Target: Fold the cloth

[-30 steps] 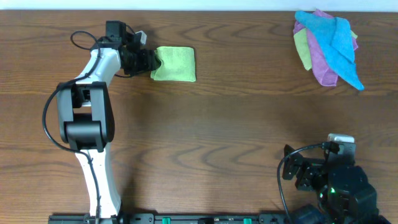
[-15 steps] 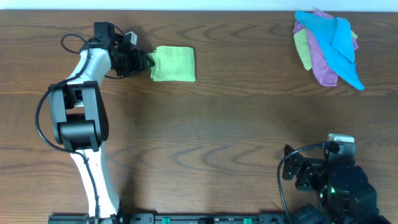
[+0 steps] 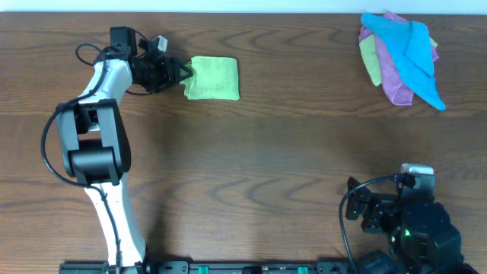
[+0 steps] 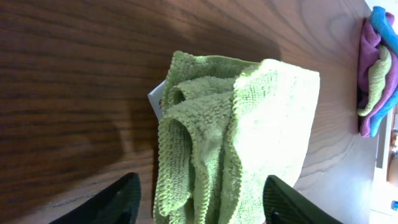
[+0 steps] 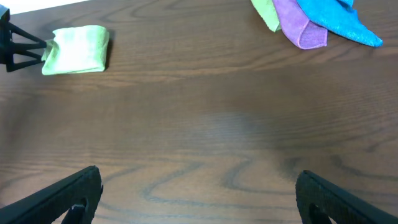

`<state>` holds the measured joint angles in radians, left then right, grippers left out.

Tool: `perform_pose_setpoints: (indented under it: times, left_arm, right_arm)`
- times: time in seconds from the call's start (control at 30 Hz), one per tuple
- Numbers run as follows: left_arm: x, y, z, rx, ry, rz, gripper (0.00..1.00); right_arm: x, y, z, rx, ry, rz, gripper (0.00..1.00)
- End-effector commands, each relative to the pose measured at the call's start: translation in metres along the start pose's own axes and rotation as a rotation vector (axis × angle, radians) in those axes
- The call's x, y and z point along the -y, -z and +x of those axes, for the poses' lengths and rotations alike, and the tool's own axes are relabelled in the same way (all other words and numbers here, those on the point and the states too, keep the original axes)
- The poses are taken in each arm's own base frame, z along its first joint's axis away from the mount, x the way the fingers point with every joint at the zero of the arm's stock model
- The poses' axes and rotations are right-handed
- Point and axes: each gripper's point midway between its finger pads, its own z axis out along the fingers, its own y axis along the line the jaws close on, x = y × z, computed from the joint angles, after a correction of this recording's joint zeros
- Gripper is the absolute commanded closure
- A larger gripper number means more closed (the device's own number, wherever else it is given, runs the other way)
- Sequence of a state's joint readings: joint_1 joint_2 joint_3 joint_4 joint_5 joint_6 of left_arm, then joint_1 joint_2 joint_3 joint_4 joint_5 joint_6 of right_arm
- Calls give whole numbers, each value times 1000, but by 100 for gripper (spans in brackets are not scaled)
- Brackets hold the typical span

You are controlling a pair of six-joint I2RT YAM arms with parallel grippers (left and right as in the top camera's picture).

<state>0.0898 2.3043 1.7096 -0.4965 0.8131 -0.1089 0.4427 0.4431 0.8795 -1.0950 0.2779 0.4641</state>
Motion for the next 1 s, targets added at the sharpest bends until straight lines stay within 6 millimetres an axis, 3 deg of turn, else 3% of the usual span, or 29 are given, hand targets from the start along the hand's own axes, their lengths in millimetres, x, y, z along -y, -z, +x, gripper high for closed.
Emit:
perform_pose_setpoints:
  times: [0.0,0.13,0.53,0.97]
  left_arm:
    - [-4,-8,8,-26,28,23,32]
    - [-5,-7,8,-28,23,20,26]
    - [-9,-10,14,-46,10,-14,22]
    - [-2,-50,36,-117,-28,-37,19]
  right_arm:
    - [1,-2,2,-5,-8,7,1]
    - [1,-2,2,-4,-8,7,1]
    - [1,-2,2,-5,-8,7,1]
    - [0,-2,2,-8,-8,1,1]
